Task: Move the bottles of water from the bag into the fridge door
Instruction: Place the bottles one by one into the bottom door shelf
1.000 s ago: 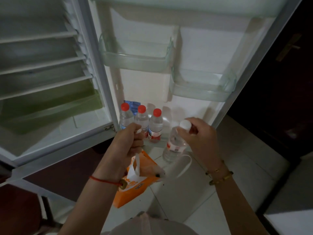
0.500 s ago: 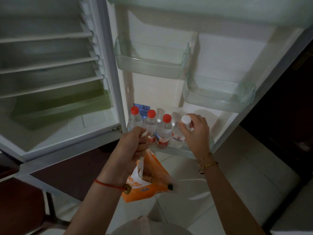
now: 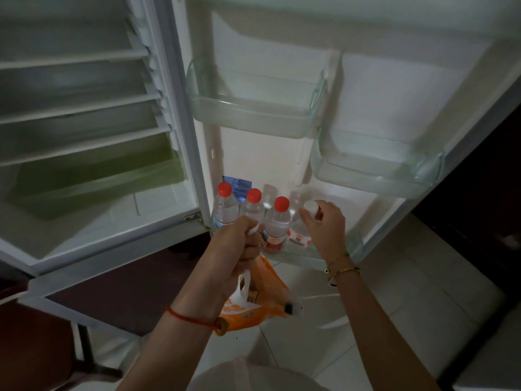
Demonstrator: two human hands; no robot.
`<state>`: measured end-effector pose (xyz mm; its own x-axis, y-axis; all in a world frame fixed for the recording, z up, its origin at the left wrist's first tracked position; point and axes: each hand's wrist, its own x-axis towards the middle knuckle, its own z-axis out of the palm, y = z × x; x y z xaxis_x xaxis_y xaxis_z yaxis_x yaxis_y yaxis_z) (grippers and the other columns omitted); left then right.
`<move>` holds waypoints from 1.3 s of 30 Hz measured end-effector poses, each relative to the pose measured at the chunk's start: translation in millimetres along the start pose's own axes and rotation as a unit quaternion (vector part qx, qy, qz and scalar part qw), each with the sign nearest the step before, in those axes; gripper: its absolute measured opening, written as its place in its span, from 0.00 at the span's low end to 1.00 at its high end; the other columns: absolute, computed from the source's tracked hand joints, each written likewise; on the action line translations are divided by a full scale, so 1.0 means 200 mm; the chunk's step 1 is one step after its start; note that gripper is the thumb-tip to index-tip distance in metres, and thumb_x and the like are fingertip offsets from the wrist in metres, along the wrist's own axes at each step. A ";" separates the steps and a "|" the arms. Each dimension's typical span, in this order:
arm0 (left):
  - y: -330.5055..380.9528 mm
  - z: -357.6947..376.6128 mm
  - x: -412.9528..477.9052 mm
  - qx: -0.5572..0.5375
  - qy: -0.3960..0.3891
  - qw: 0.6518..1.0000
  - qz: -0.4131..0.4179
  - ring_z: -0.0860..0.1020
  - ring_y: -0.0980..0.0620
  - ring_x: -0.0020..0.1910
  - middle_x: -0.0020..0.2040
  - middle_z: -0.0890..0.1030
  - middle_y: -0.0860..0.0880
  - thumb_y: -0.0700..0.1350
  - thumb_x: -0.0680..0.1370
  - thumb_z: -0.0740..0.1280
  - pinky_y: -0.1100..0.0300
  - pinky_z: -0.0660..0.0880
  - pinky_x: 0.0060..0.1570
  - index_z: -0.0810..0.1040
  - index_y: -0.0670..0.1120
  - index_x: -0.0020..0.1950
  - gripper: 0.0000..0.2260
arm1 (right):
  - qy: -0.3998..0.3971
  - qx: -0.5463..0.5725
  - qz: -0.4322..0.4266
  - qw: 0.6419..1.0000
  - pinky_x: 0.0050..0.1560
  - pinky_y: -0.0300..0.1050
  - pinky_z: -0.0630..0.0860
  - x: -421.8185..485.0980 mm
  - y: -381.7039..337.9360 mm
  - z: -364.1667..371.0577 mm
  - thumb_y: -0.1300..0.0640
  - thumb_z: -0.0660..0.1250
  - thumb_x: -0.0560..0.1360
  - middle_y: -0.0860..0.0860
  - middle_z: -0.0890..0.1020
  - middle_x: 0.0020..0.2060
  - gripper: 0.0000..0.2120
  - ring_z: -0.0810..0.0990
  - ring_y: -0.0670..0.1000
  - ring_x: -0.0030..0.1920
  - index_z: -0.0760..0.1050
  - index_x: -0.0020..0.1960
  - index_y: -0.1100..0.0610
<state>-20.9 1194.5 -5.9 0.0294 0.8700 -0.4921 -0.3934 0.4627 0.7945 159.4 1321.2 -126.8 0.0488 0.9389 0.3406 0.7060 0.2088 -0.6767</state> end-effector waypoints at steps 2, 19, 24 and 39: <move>0.01 0.00 0.00 0.002 -0.001 1.000 0.000 0.56 0.61 0.17 0.23 0.60 0.55 0.41 0.79 0.56 0.69 0.52 0.17 0.65 0.48 0.34 0.13 | -0.005 0.029 0.023 0.999 0.39 0.40 0.65 -0.01 -0.02 0.00 0.52 0.73 0.71 0.51 0.72 0.33 0.14 0.70 0.51 0.35 0.75 0.50 0.59; 0.04 -0.03 -0.05 0.016 -0.008 1.000 0.008 0.57 0.61 0.17 0.24 0.60 0.55 0.41 0.79 0.56 0.70 0.53 0.16 0.69 0.44 0.54 0.06 | -0.427 -0.068 0.192 0.881 0.41 0.35 0.70 -0.73 0.25 0.25 0.49 0.62 0.73 0.55 0.81 0.42 0.11 0.80 0.52 0.44 0.80 0.43 0.53; 0.03 -0.03 -0.09 0.014 -0.020 1.000 -0.005 0.57 0.61 0.17 0.24 0.61 0.54 0.42 0.79 0.57 0.70 0.53 0.16 0.70 0.45 0.38 0.10 | -0.467 -0.131 0.175 0.857 0.66 0.42 0.67 -0.72 0.18 0.24 0.56 0.65 0.76 0.56 0.72 0.70 0.26 0.71 0.56 0.69 0.66 0.72 0.58; 0.04 -0.08 -0.15 0.017 0.001 1.000 0.007 0.57 0.61 0.17 0.23 0.62 0.55 0.42 0.79 0.57 0.70 0.54 0.15 0.66 0.47 0.37 0.11 | -0.470 -0.226 0.068 0.851 0.69 0.43 0.64 -0.72 0.12 0.28 0.57 0.60 0.79 0.57 0.67 0.72 0.25 0.67 0.55 0.71 0.61 0.74 0.59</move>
<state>-39.7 1170.1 10.0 0.0232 0.8760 -0.4818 -0.3626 0.4565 0.8125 128.9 1206.9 -228.6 -0.2838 0.7948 -0.5364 0.9492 0.1535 -0.2748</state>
